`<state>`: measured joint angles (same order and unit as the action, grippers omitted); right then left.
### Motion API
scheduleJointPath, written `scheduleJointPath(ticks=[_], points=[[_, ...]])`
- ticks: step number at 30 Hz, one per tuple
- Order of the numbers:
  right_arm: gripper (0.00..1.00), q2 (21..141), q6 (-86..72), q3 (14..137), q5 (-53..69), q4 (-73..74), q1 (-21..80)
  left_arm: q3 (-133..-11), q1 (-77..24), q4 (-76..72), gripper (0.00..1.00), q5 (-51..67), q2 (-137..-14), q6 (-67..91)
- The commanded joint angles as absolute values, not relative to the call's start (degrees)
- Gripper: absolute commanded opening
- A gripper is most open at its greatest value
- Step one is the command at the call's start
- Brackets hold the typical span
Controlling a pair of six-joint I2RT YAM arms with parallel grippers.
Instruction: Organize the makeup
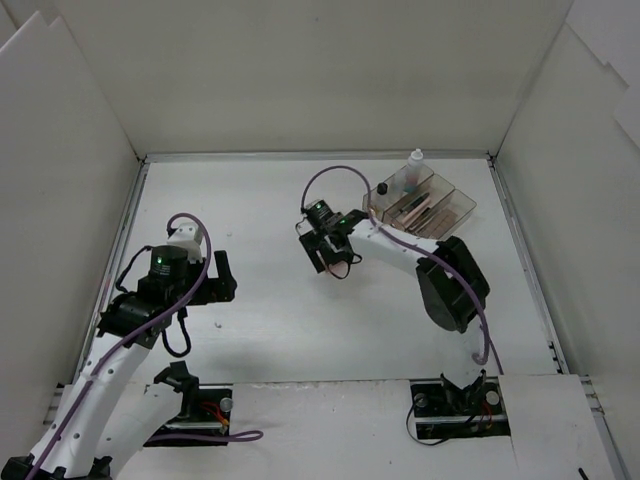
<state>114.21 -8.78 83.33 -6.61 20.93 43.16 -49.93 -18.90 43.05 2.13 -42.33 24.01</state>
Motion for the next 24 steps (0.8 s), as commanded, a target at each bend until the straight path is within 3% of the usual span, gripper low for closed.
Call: scheduleJointPath(ticks=[1, 9, 17, 24], points=[[0.15, 102.6, 3.0, 81.8, -8.2, 21.5, 37.3, -51.3, -18.5, 40.5, 1.0, 2.2, -42.4, 23.0], [0.16, 92.9, 17.4, 77.5, -4.7, 21.4, 20.8, -51.3, -18.5, 40.6, 0.99, 1.8, -42.1, 23.1], [0.19, 95.9, 24.8, 79.6, -3.0, 21.0, 8.6, -51.3, -18.5, 40.7, 1.0, 1.4, -42.1, 23.2], [0.24, 99.2, 26.3, 81.0, -1.1, 18.6, 4.4, -51.2, -18.5, 40.7, 0.99, 1.2, -42.2, 23.4]])
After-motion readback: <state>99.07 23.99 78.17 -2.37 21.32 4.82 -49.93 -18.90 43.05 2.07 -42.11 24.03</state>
